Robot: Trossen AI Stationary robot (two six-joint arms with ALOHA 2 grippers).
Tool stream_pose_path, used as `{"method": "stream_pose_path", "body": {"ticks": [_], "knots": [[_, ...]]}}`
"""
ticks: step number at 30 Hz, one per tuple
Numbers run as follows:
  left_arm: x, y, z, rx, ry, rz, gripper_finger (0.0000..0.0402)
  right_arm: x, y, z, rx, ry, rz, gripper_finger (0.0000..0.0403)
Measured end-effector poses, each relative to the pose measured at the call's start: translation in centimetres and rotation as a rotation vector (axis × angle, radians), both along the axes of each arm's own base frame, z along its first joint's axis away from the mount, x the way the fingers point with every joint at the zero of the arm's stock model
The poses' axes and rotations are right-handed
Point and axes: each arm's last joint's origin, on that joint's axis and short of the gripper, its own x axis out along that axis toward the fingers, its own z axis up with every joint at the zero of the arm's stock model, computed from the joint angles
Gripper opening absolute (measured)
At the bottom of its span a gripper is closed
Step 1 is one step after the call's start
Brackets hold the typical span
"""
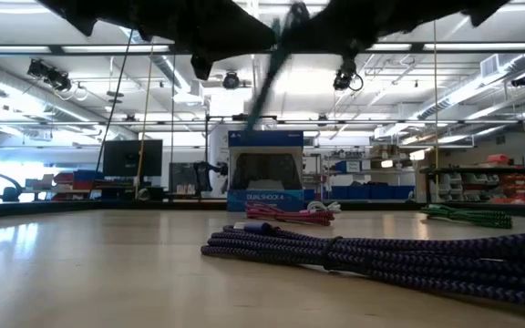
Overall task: Pick and place USB-C Cables
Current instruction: Put the blue USB cable into the blue bin
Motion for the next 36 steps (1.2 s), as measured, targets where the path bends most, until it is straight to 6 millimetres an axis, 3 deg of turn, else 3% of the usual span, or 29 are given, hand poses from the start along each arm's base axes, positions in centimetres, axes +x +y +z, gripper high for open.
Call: {"method": "stream_pose_path", "body": {"ticks": [9, 17, 24, 29, 36], "knots": [[-0.8, 0.3, 1.4, 0.035, -0.031, 0.035, 0.012, -4.1, 0.7, 4.8, 0.136, 0.239, -0.005, 0.0017], [-0.9, 0.2, 1.4, 0.012, -0.022, 0.037, 0.0126, -8.5, 0.6, 8.9, 0.638, 0.514, 0.052, 0.0017], [-1.0, -0.2, 1.4, 0.0, -0.024, 0.027, 0.0126, -12.7, 1.1, 7.3, 0.876, 0.909, -0.258, 0.0017], [-1.1, -0.8, 1.4, 0.0, -0.024, 0.004, 0.0126, -13.7, 2.7, 6.8, 0.989, 0.963, -0.34, 0.0017], [-1.2, -1.2, 1.4, 0.008, -0.023, -0.009, 0.0126, -15.6, 6.0, 3.1, 1.106, 1.097, -0.445, 0.0017]]}}
